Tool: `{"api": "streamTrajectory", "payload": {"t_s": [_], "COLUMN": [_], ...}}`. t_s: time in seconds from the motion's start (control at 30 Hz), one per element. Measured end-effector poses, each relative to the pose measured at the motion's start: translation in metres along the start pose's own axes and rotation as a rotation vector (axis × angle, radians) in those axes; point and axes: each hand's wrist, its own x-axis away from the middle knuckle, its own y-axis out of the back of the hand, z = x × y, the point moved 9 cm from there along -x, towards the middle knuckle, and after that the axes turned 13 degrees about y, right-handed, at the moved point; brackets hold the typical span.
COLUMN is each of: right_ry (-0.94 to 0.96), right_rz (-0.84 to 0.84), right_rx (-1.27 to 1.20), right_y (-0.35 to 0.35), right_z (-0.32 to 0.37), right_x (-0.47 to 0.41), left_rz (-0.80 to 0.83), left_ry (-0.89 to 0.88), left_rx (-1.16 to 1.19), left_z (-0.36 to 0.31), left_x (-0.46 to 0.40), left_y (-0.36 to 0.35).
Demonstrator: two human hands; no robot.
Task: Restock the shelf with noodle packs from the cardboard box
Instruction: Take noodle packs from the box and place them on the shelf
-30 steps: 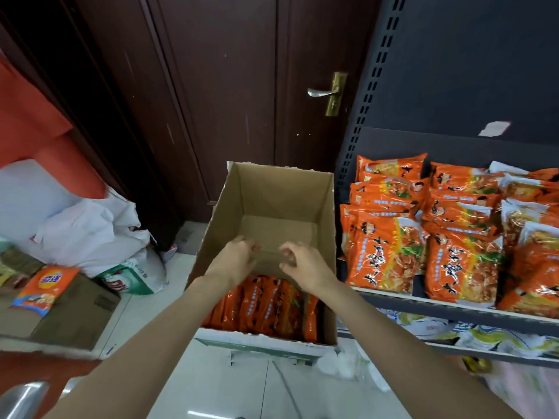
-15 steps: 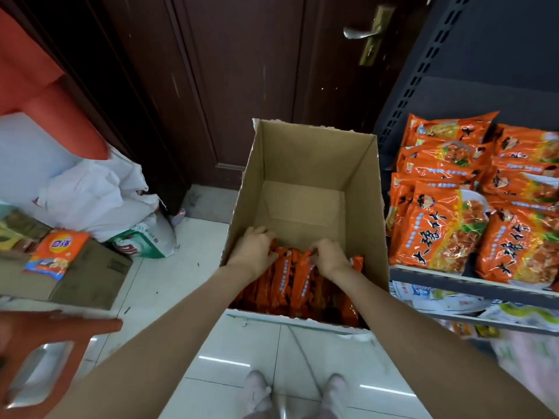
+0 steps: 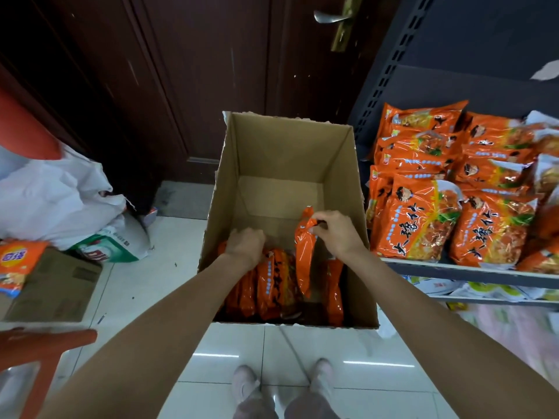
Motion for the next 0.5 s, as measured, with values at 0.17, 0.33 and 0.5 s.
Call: {"api": "streamTrajectory", "payload": {"t_s": [0.17,0.33,0.5], "right_ry": [0.032,0.077,0.164], "right_rz": [-0.005,-0.141,-0.269], "right_rx": [0.004,0.007,-0.011], "right_y": [0.002,0.02,0.048], "right_z": [0.007,0.017,0.046], "right_x": [0.005,0.011,0.02], "left_rz": [-0.079,-0.153,-0.359], "left_ry": [-0.043,-0.134,-0.19], "left_rx": [0.091,0.359,0.661], "left_z": [-0.002,-0.001,0.009], "left_x": [0.004,0.027,0.066], "left_y": [0.008,0.043,0.103]}}
